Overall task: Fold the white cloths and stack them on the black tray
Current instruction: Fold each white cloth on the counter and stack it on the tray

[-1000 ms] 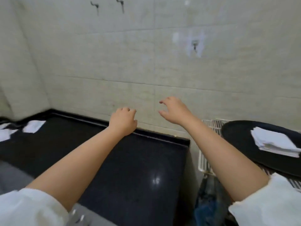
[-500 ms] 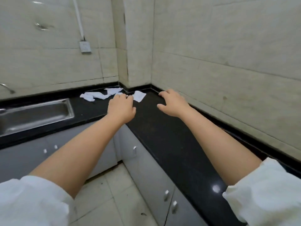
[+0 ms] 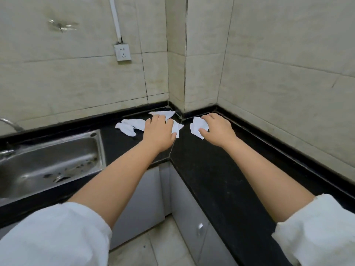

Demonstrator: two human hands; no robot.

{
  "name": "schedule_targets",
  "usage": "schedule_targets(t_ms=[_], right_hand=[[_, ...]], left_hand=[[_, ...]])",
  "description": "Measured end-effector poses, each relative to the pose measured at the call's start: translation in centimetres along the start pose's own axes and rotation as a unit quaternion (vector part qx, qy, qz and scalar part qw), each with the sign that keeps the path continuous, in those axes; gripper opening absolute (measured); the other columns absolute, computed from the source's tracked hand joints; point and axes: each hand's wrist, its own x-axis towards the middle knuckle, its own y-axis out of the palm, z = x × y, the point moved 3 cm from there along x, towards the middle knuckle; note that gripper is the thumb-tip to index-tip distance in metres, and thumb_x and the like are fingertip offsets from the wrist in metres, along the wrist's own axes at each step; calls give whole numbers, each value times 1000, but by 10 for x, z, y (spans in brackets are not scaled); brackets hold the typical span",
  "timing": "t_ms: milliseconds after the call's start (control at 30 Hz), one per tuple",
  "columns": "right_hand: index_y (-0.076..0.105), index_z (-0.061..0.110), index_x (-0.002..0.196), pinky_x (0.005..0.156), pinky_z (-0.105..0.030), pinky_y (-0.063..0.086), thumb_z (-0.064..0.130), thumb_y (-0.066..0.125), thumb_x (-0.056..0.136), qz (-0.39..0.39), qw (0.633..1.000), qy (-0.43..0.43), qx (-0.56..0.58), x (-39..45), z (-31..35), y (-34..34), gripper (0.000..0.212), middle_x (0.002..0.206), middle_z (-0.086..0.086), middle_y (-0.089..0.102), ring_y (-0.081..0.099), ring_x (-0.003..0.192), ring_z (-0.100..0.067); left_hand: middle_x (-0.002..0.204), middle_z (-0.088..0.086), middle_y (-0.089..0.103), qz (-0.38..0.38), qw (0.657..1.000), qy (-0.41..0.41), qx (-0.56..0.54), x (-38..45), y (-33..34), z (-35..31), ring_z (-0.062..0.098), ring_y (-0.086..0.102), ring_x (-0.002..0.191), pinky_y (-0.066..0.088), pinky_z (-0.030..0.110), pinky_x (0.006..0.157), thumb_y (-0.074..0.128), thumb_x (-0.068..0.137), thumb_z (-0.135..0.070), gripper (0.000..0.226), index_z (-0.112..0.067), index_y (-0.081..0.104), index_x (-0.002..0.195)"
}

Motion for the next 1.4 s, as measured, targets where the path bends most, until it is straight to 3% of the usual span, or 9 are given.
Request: schedule_targets(t_ms=[333, 533, 800, 1000, 1133, 1267, 1400], right_hand=[[45, 9, 129, 99, -40, 39, 27, 47, 92, 53, 989, 128, -45, 172, -53, 145, 41, 132, -11, 50, 49, 119, -28], [47, 8, 125, 100, -39, 39, 27, 46, 93, 137, 961, 237, -48, 250, -85, 230, 37, 128, -12, 51, 49, 117, -29], [51, 8, 122, 107, -40, 28, 15, 42, 92, 166, 922, 346, -56, 296, -139, 304, 32, 127, -13, 50, 44, 120, -30], [65, 3, 102, 99, -37, 31, 4, 43, 88, 121, 941, 314, -36, 303, -157, 320, 26, 106, -15, 60, 53, 105, -30], [67, 8, 65, 65, -37, 52, 7, 51, 67, 47, 984, 171, -10, 297, -139, 297, 16, 60, -6, 63, 64, 57, -28], [70, 11, 70, 63, -32, 53, 19, 40, 72, 72, 994, 78, 18, 260, -125, 255, 31, 59, -1, 62, 62, 55, -22], [70, 5, 77, 65, -29, 49, 20, 42, 78, 43, 985, 139, 93, 207, -139, 208, 32, 66, -9, 65, 61, 60, -23]], left_hand=[[140, 14, 39, 98, 991, 87, -23, 194, 150, 50, 31, 33, 131, 30, 42, 106, 39, 96, -35, 45, -8, 39, 133], [136, 11, 43, 163, 972, 160, -60, 296, 233, 58, 28, 35, 130, 32, 39, 105, 40, 96, -34, 40, -9, 43, 128], [144, 8, 36, 235, 940, 220, -110, 339, 316, 56, 23, 30, 135, 26, 35, 110, 36, 98, -32, 44, -14, 36, 138], [150, 7, 30, 253, 927, 232, -153, 355, 345, 45, 21, 27, 138, 25, 32, 112, 36, 98, -31, 48, -14, 30, 143], [151, 6, 28, 210, 929, 230, -200, 359, 344, 19, 21, 26, 139, 26, 31, 112, 40, 98, -26, 51, -16, 25, 146], [153, 4, 26, 193, 935, 236, -180, 364, 339, -5, 21, 21, 142, 20, 33, 114, 37, 98, -20, 39, -18, 42, 137], [126, 1, 59, 248, 884, 347, -192, 351, 316, -35, 21, 52, 116, 39, 32, 96, 38, 95, -16, 30, -13, 62, 112]])
